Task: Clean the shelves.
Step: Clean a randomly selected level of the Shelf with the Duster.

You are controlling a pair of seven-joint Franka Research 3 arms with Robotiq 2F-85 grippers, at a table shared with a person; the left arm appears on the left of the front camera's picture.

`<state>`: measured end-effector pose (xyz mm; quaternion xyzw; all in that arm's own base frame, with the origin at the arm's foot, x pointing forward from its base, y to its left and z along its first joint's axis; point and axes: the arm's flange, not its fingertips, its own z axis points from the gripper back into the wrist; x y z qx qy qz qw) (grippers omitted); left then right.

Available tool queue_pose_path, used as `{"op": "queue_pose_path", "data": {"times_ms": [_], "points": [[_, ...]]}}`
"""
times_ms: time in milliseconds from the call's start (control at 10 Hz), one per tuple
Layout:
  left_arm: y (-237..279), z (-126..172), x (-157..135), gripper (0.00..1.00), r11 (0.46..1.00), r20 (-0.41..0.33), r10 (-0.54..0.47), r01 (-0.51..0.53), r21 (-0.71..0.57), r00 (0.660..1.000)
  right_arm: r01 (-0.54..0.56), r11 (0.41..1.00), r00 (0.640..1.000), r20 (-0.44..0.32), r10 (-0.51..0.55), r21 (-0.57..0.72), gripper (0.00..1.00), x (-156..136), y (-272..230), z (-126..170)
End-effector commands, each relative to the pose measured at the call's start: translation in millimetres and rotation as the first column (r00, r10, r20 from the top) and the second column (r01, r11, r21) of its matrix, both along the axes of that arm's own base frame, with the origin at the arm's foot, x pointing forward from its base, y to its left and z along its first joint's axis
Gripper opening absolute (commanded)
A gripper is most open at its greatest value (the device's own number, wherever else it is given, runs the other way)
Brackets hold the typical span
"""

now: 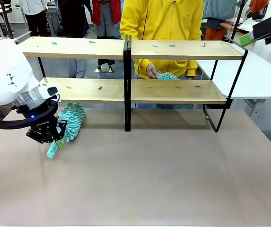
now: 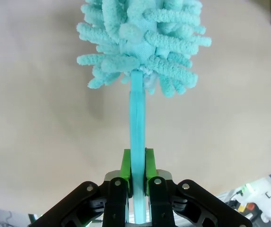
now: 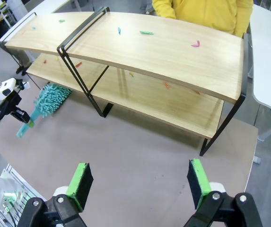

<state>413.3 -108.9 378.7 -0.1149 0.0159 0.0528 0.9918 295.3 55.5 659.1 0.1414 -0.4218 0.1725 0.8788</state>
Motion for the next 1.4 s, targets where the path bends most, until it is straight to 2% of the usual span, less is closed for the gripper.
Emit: {"op": "queue_pose_path", "data": {"times_ms": [0,400,700,1000,1300], "points": [[10.3,0.7,-14.2,0.13,0.996,-0.039,0.086,-0.087,-0.012,0.995,-0.001,1.000,1.000,0.000,0.001,0.006,1.00,0.5,-1.4,0.5],[41.5,0.8,-27.5,0.13,0.979,-0.046,0.190,-0.193,-0.065,0.981,-0.001,1.000,1.000,0.000,0.001,0.006,1.00,0.5,-1.4,0.5],[54.5,1.1,-51.7,0.13,0.971,-0.135,0.214,-0.225,-0.077,0.968,-0.001,1.000,1.000,0.000,0.001,0.006,1.00,0.5,-1.4,0.5],[65.5,4.7,-83.8,0.13,0.981,-0.268,0.151,-0.177,-0.076,0.951,-0.001,1.000,1.000,0.000,0.001,0.006,1.00,0.5,-1.4,0.5],[94.5,19.3,-141.6,0.13,0.988,-0.319,0.095,-0.128,-0.083,0.943,-0.001,1.000,1.000,0.000,0.001,0.006,1.00,0.5,-1.4,0.5]]}}
